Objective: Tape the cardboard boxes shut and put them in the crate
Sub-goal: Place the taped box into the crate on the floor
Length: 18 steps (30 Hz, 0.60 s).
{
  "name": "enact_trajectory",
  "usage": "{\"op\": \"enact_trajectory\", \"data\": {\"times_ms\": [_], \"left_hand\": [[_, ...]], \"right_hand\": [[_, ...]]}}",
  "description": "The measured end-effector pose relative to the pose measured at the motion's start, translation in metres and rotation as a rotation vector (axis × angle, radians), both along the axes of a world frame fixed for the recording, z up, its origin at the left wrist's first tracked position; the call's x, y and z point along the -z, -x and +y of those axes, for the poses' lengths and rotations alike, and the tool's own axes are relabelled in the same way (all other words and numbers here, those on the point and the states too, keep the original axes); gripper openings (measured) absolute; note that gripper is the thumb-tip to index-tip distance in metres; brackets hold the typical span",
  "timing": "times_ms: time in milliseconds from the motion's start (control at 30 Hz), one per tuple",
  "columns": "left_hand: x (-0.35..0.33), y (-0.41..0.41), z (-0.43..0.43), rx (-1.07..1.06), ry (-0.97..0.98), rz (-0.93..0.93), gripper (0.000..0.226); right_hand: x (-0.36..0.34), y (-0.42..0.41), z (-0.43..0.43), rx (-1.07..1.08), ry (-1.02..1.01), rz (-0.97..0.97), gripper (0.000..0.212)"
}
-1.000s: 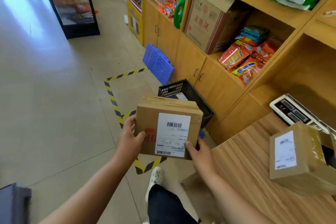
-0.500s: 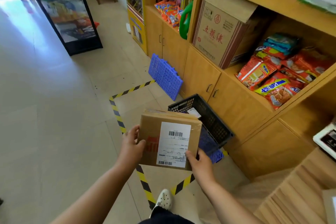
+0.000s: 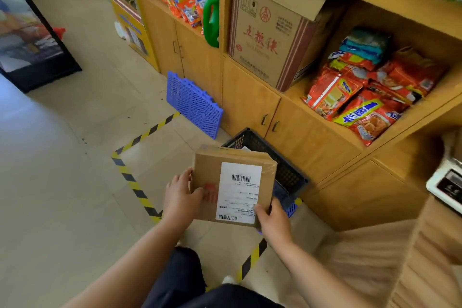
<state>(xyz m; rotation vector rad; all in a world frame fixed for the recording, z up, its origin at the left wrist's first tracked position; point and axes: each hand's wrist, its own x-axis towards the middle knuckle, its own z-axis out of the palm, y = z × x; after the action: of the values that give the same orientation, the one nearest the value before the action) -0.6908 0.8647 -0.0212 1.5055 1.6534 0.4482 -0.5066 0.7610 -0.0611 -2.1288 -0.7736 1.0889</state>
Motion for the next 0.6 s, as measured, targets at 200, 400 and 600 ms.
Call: {"op": "enact_trajectory", "data": {"times_ms": [200, 400, 600], "left_hand": [[0.015, -0.04, 0.094, 0.256, 0.007, 0.034, 0.058], [0.032, -0.064, 0.189, 0.447, 0.073, 0.014, 0.084], [0.072, -0.092, 0.253, 0.67, 0.009, 0.032, 0.103]], "right_hand": [[0.003, -0.006, 0.07, 0.136, 0.051, -0.233, 0.056], [0.005, 0.003, 0.148, 0.295, 0.177, -0.361, 0.071], [0.037, 0.0, 0.21, 0.395, 0.212, -0.379, 0.073]]}}
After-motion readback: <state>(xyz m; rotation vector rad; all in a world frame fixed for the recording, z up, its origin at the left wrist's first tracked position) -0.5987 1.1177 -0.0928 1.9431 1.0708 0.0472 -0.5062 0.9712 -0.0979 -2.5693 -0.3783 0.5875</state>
